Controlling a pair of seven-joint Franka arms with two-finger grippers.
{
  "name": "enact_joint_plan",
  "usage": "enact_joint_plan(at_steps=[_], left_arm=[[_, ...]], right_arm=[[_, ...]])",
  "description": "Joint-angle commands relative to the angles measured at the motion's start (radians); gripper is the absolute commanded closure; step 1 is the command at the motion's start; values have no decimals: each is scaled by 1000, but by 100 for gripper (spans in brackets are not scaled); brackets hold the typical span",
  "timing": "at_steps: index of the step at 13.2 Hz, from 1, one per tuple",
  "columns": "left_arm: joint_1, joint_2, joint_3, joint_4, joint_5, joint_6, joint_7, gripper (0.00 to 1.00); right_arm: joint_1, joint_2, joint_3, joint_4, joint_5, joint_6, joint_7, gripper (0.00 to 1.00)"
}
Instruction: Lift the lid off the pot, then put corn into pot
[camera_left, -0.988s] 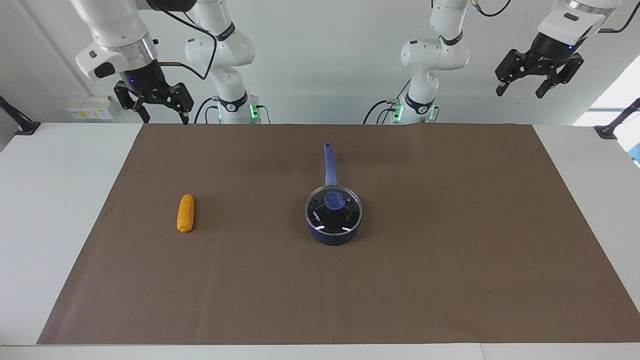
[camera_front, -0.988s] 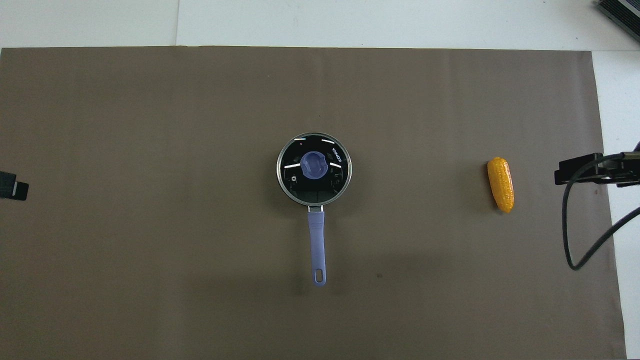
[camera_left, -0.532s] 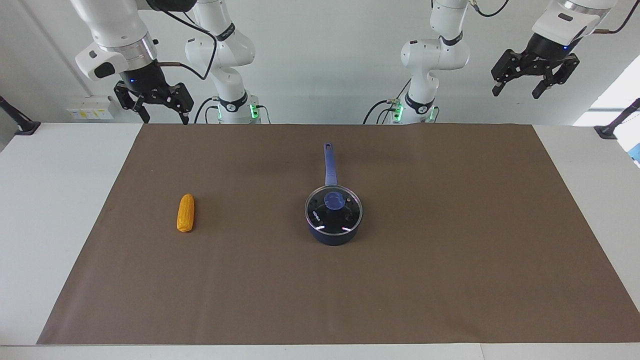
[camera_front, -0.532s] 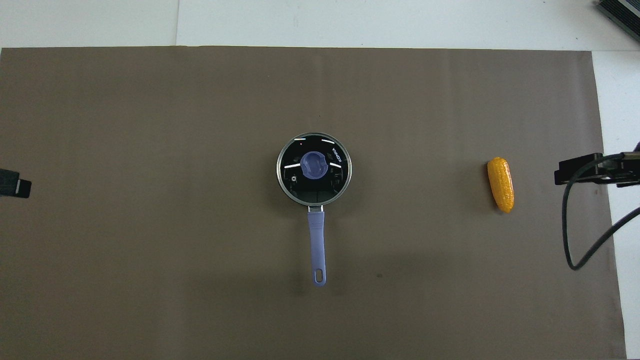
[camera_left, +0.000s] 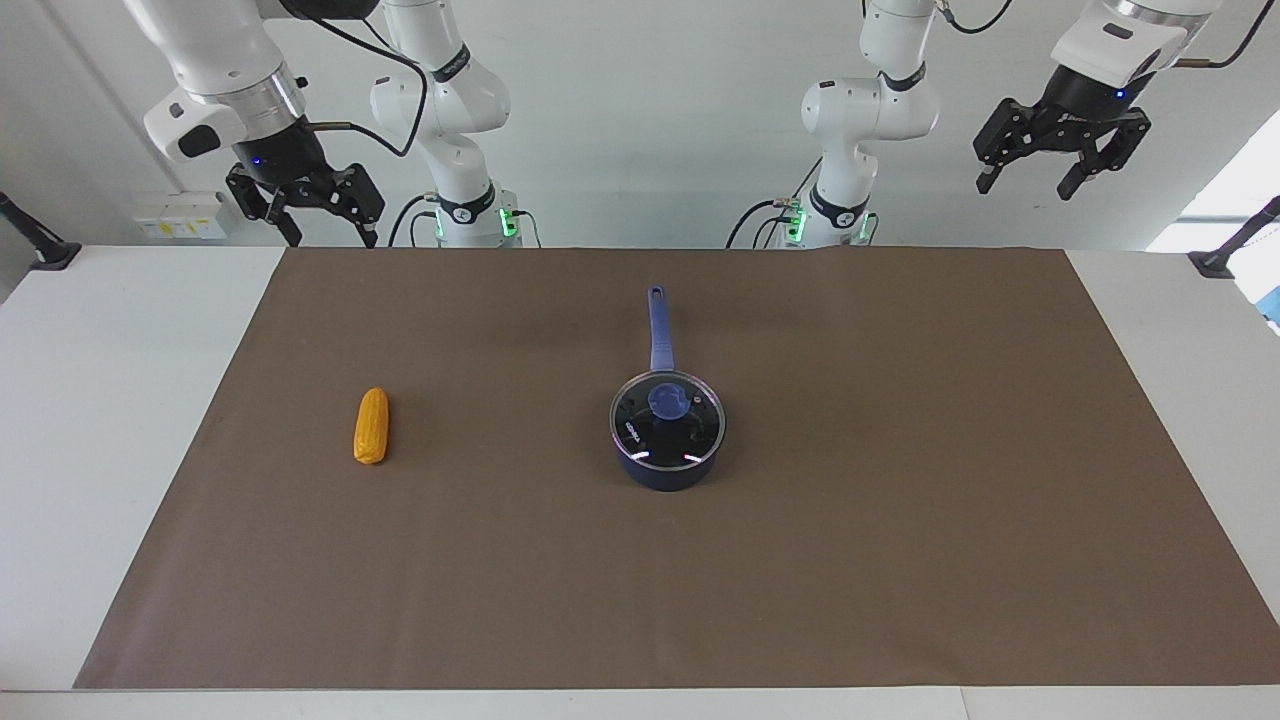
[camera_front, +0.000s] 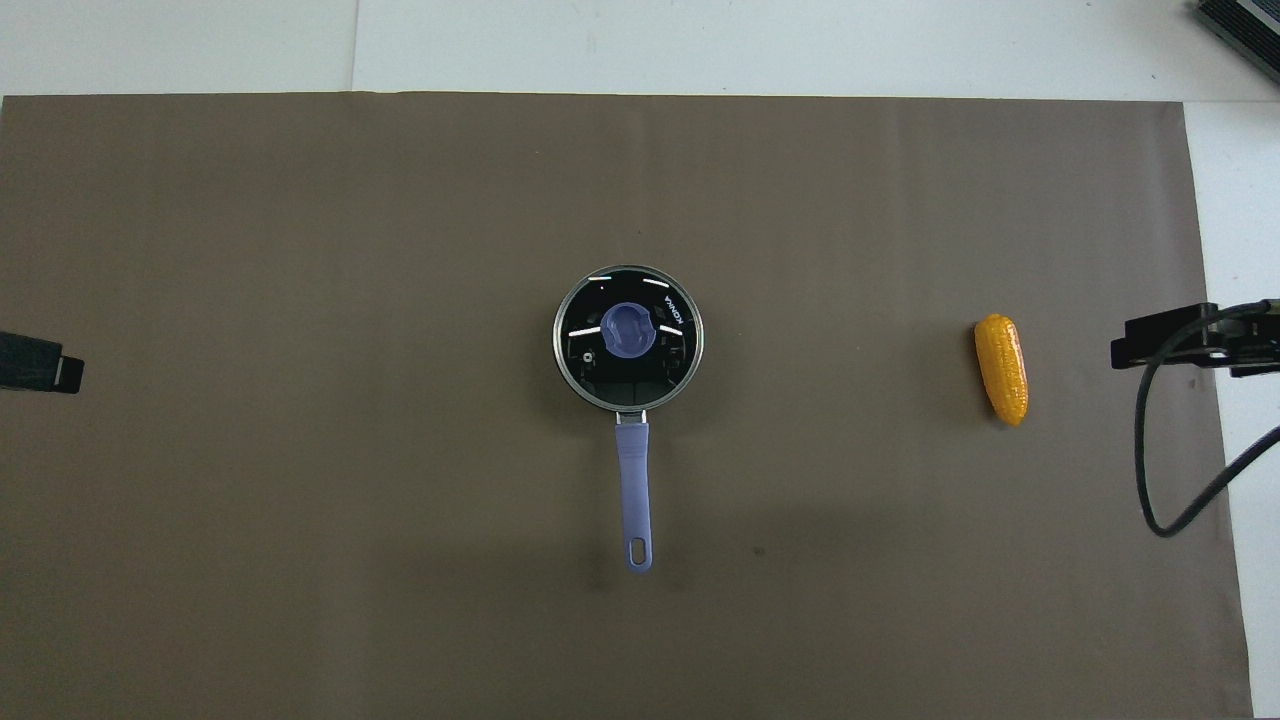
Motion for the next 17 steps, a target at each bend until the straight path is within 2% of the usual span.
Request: enact_joint_plan(at_steps=[1, 13, 14, 17], left_arm=[[-12, -20, -2, -25, -10, 18, -14, 0], [-12, -18, -32, -22, -5, 30, -32, 0], [-13, -17, -39, -22, -10, 41, -32, 0], [-41, -3, -60, -25, -14, 96, -35, 0]], right_arm=[[-13, 2, 0, 8, 4, 0, -4, 0], [-16, 2, -5, 6, 3, -10, -6, 0], [-14, -6, -6, -9, -2, 5, 0, 0], [-14, -15, -6, -116, -26, 178, -10, 0]])
